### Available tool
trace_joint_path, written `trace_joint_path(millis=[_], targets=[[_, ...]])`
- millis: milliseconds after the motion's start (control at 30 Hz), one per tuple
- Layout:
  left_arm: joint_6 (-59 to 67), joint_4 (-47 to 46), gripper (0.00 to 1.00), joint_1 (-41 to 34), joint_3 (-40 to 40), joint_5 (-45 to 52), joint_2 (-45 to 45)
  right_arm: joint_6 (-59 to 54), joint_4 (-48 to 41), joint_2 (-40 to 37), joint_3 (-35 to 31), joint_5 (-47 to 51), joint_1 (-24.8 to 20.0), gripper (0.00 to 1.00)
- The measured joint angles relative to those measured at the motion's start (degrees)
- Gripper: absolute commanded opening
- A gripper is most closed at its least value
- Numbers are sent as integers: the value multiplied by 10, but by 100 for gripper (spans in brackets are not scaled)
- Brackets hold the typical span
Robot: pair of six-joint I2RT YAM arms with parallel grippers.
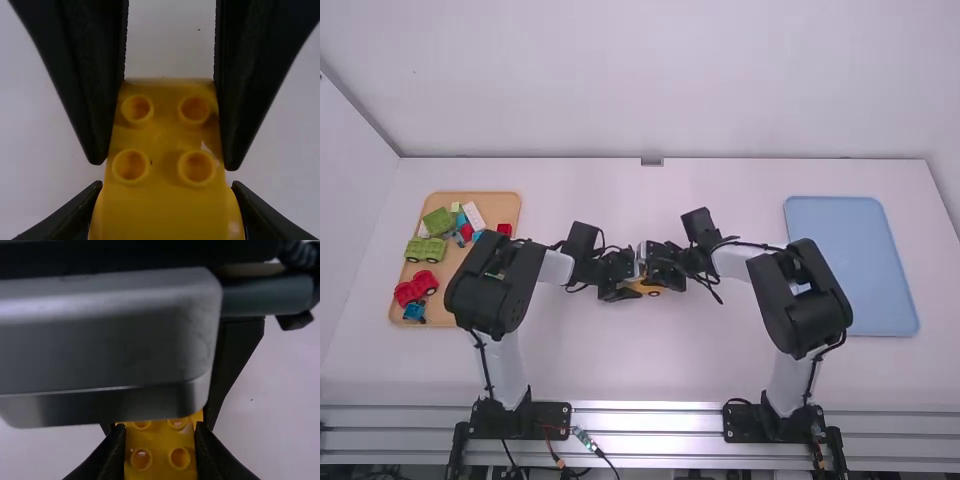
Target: Assemble lego blocks to make yellow taxi
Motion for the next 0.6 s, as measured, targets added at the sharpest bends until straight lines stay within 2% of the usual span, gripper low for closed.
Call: trace_joint_path(millis=[33, 67, 100, 133, 267, 400, 433, 500, 533, 567, 600], targets=[[0, 0, 2, -1, 0, 1, 0, 1, -10, 0, 0, 15, -2, 75], [0, 0, 2, -2, 0, 1, 0, 0, -12, 0, 0, 15, -2, 80], [0, 0, 2, -5, 0, 2, 0, -5, -30, 0, -2, 20, -6, 96], [0, -1, 2, -9, 0, 3, 0, -12, -48, -4, -4, 21, -12, 99], [0, -2, 2, -14, 0, 3, 0, -33, -80, -34, -13, 18, -36, 99], [0, -4, 2, -14, 0, 3, 0, -43, -61, -93, -28, 13, -62, 99], [1, -5, 20, -14, 0, 4, 0, -44, -53, -102, -33, 9, -68, 99], [0, -5, 74, -14, 0, 3, 0, -45, -27, -110, -51, -3, -80, 99], [0, -5, 74, -14, 0, 3, 0, -45, -27, -110, -51, -3, -80, 99], [-8, -5, 99, -14, 0, -2, 0, -40, -10, -110, -64, -7, -85, 99], [-15, -5, 99, -14, 0, -6, 0, -33, 2, -110, -75, -9, -88, 99]])
